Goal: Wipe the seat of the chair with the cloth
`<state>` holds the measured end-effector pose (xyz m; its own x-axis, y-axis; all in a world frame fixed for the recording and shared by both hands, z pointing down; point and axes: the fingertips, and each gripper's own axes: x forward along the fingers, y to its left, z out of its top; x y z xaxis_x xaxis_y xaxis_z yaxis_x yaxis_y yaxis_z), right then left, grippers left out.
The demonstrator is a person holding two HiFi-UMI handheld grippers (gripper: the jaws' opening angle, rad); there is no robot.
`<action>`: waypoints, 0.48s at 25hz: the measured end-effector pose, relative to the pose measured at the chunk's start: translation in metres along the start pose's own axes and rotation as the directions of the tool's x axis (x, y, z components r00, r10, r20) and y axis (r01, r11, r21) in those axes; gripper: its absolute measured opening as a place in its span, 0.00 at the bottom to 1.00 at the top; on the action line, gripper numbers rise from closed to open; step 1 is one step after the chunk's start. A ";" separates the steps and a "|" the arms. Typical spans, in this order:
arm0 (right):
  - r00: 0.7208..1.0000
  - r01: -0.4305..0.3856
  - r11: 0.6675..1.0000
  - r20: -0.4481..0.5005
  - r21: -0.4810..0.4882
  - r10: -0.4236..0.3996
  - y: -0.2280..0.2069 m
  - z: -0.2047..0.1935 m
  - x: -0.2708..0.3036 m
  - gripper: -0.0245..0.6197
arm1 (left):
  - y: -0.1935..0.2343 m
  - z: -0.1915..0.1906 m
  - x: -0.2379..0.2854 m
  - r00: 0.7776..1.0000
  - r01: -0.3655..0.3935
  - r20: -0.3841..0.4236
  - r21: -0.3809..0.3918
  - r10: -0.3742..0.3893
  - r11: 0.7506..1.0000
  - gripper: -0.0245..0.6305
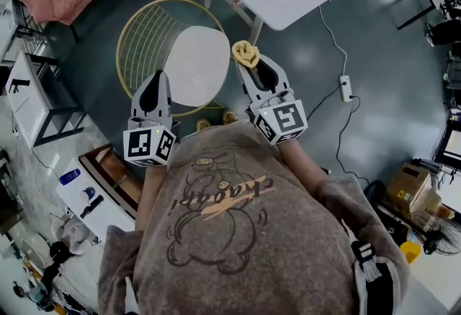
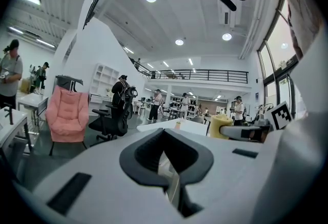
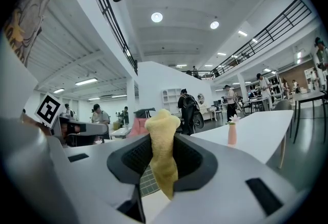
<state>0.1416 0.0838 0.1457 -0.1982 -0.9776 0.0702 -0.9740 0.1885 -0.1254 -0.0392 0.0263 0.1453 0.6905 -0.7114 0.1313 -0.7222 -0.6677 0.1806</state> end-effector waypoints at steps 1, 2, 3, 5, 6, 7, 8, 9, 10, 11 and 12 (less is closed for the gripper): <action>1.000 0.000 1.000 -0.001 0.000 0.000 0.001 -0.001 0.000 0.24 | 0.001 0.000 -0.001 1.000 0.000 0.001 0.001 0.000 1.000 0.05; 1.000 0.000 1.000 -0.002 0.000 0.000 0.002 -0.001 -0.001 0.24 | 0.002 0.000 -0.001 1.000 -0.001 0.002 0.003 0.001 1.000 0.05; 1.000 0.000 1.000 -0.002 -0.001 0.000 0.002 -0.001 -0.001 0.24 | 0.002 0.001 -0.001 1.000 -0.001 0.002 0.004 0.001 1.000 0.05; 1.000 0.001 1.000 -0.003 0.000 -0.001 0.001 -0.002 -0.001 0.24 | 0.002 0.001 -0.001 1.000 0.000 0.002 0.003 0.000 1.000 0.05; 1.000 0.002 1.000 -0.005 0.000 -0.002 0.001 -0.002 -0.001 0.24 | 0.002 0.001 -0.001 1.000 0.001 0.001 0.003 -0.001 1.000 0.05; 1.000 0.003 1.000 -0.006 0.000 -0.003 0.001 -0.002 -0.001 0.24 | 0.002 0.001 -0.001 1.000 0.003 0.000 0.003 -0.002 1.000 0.05; 1.000 0.004 1.000 -0.007 0.002 -0.004 0.002 -0.002 -0.001 0.24 | 0.001 0.001 -0.001 1.000 0.004 -0.003 0.001 -0.004 1.000 0.05; 1.000 0.004 1.000 -0.007 0.003 -0.004 0.002 -0.002 -0.001 0.24 | 0.001 0.000 -0.001 1.000 0.004 -0.007 -0.001 -0.004 1.000 0.05; 1.000 0.004 1.000 -0.007 0.003 -0.004 0.002 -0.002 -0.001 0.24 | 0.002 -0.002 -0.001 1.000 0.002 -0.012 -0.004 -0.002 1.000 0.05; 1.000 0.003 1.000 -0.007 0.004 -0.003 0.002 -0.002 -0.001 0.24 | 0.002 -0.003 -0.001 1.000 -0.001 -0.017 -0.006 0.001 1.000 0.05; 1.000 0.003 1.000 -0.008 0.004 -0.003 0.001 -0.002 -0.001 0.24 | 0.003 -0.004 0.000 1.000 -0.002 -0.021 -0.008 0.002 1.000 0.05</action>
<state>0.1402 0.0849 0.1470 -0.1965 -0.9774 0.0783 -0.9741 0.1856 -0.1292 -0.0412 0.0257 0.1492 0.6895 -0.7081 0.1524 -0.7236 -0.6641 0.1880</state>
